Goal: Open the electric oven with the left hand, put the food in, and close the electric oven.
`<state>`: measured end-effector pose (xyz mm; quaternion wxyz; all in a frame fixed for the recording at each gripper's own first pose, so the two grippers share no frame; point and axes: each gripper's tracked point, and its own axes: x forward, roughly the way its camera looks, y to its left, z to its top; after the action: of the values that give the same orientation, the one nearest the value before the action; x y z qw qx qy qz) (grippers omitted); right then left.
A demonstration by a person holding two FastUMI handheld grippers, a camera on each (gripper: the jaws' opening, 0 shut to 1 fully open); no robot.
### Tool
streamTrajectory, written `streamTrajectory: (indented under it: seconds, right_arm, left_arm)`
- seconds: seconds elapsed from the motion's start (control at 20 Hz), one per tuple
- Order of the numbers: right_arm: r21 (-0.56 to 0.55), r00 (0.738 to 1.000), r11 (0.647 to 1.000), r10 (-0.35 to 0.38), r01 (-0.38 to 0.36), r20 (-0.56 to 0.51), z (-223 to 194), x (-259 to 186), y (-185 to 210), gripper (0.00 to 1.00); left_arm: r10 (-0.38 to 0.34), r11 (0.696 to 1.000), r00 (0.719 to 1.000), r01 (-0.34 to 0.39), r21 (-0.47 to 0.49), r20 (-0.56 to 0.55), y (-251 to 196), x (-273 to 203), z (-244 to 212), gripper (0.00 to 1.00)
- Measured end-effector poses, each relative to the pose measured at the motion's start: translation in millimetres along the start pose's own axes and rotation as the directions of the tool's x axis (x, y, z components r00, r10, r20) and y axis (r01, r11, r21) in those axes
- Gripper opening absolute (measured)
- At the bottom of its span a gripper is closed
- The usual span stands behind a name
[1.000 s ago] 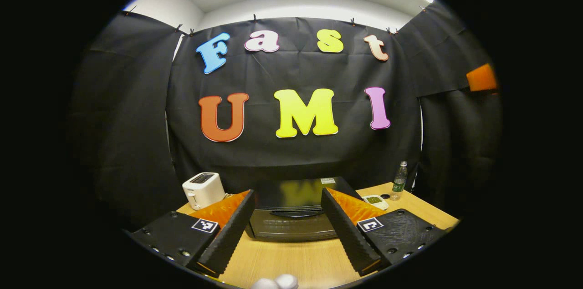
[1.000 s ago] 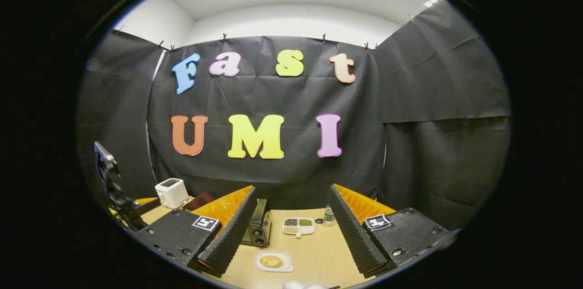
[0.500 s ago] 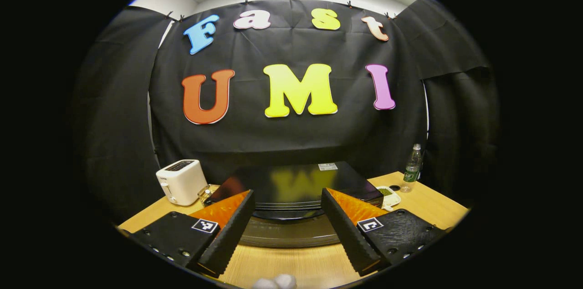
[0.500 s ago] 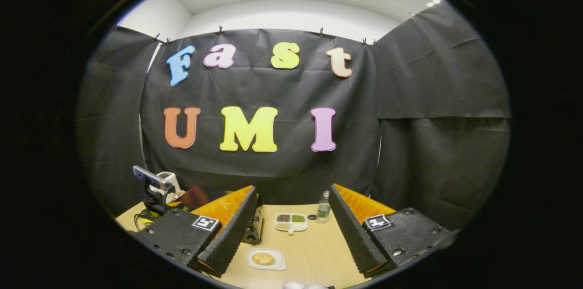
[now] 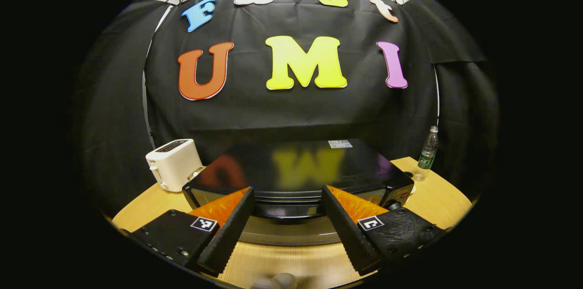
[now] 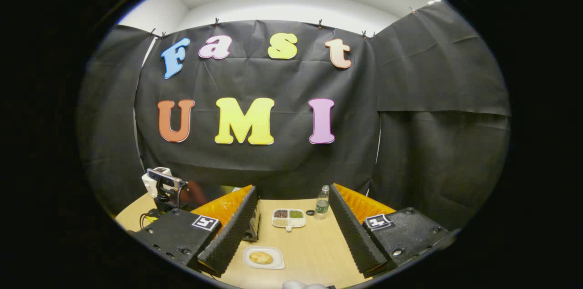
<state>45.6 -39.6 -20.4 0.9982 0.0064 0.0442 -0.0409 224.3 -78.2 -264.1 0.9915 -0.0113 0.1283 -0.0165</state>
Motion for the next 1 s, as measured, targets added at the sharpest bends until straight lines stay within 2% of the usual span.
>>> streamTrajectory:
  seconds: [0.05,0.1,0.15,0.2,0.25,1.0]
  right_arm:
    - [-0.003,1.0,1.0,-0.001,0.001,-0.002,-1.3,0.9,-0.1,1.0]
    - [-0.002,1.0,1.0,0.0,0.0,-0.005,-2.4,0.2,-0.8,1.0]
    - [0.001,1.0,1.0,0.002,-0.002,-0.005,-2.2,0.5,-0.1,1.0]
    - [0.003,1.0,1.0,0.002,-0.002,-0.008,-3.5,0.5,0.1,1.0]
    - [0.006,1.0,1.0,0.004,-0.004,-0.008,-4.2,-0.4,0.2,1.0]
    - [0.03,0.999,0.999,0.045,-0.044,-0.025,-24.8,-20.1,3.0,1.0]
  left_arm:
    - [0.001,1.0,1.0,-0.001,0.003,-0.001,0.3,-0.4,0.2,1.0]
    - [0.004,1.0,1.0,-0.004,0.005,-0.009,0.5,-1.6,-2.2,0.98]
    - [0.005,1.0,1.0,-0.005,0.008,-0.007,1.1,-3.3,-1.6,0.91]
    - [0.006,1.0,1.0,-0.006,0.008,-0.012,1.7,-6.2,-3.1,0.98]
    - [0.005,1.0,1.0,-0.005,0.01,-0.014,2.0,-9.0,-3.7,1.0]
    - [-0.005,1.0,0.995,0.007,0.013,-0.099,0.6,-79.1,-54.4,0.98]
